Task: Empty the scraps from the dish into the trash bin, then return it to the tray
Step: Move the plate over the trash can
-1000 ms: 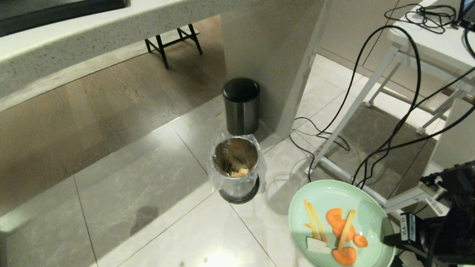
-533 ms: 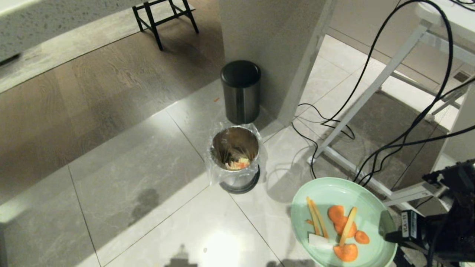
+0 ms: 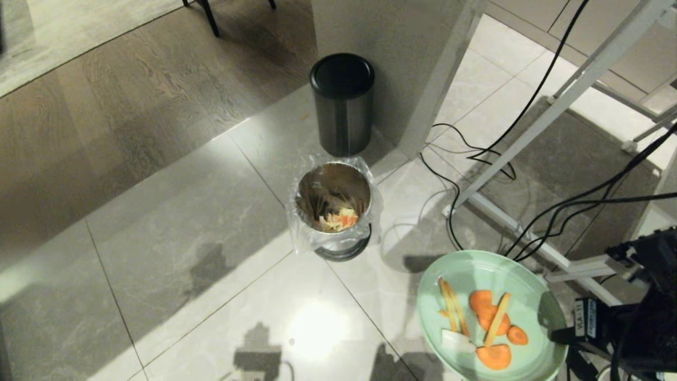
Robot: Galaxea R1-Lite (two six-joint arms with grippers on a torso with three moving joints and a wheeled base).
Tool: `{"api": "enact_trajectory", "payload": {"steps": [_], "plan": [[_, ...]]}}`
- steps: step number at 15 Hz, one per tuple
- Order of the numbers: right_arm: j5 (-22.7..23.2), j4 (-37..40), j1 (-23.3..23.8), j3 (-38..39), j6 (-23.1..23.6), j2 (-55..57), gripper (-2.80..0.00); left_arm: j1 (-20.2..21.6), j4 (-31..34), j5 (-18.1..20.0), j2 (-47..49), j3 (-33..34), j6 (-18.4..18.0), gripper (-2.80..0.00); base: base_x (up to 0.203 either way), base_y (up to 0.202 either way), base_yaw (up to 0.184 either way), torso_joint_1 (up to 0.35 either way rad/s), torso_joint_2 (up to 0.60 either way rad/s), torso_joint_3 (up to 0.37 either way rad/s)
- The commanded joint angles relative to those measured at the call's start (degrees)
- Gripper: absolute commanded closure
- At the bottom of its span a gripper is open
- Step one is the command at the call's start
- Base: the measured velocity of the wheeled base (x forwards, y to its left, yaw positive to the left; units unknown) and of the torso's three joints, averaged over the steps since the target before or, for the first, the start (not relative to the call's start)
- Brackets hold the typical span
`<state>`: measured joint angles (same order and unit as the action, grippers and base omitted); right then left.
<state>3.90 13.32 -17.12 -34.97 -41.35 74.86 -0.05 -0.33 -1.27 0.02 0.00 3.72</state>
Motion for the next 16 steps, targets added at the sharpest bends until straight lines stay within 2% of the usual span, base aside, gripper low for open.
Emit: {"api": "enact_trajectory", "payload": {"steps": [1, 6, 13, 16], "plan": [[0.13, 0.21, -0.02, 0.14, -0.27, -0.58, 0.0, 0.01, -0.02, -0.05, 0.06, 0.0, 0.05, 0.0, 0.0, 0.0, 0.0, 0.012, 0.0, -0.193], [0.05, 0.12, -0.02, 0.12, -0.22, -0.63, 0.0, 0.01, -0.02, -0.05, 0.02, 0.0, 0.06, 0.0, 0.0, 0.0, 0.0, 0.002, 0.0, -0.18], [0.05, -0.68, -0.02, -0.23, -0.21, 0.32, 0.0, 0.03, -0.02, -0.05, 0.06, 0.0, -0.03, 0.0, 0.0, 0.0, 0.0, 0.001, 0.0, -0.013], [-0.13, -0.26, -0.02, -4.56, -0.15, 2.45, 0.0, 0.02, -0.02, -0.05, 0.06, 0.0, -0.03, 0.0, 0.0, 0.0, 0.0, 0.0, 0.0, 0.0]]}}
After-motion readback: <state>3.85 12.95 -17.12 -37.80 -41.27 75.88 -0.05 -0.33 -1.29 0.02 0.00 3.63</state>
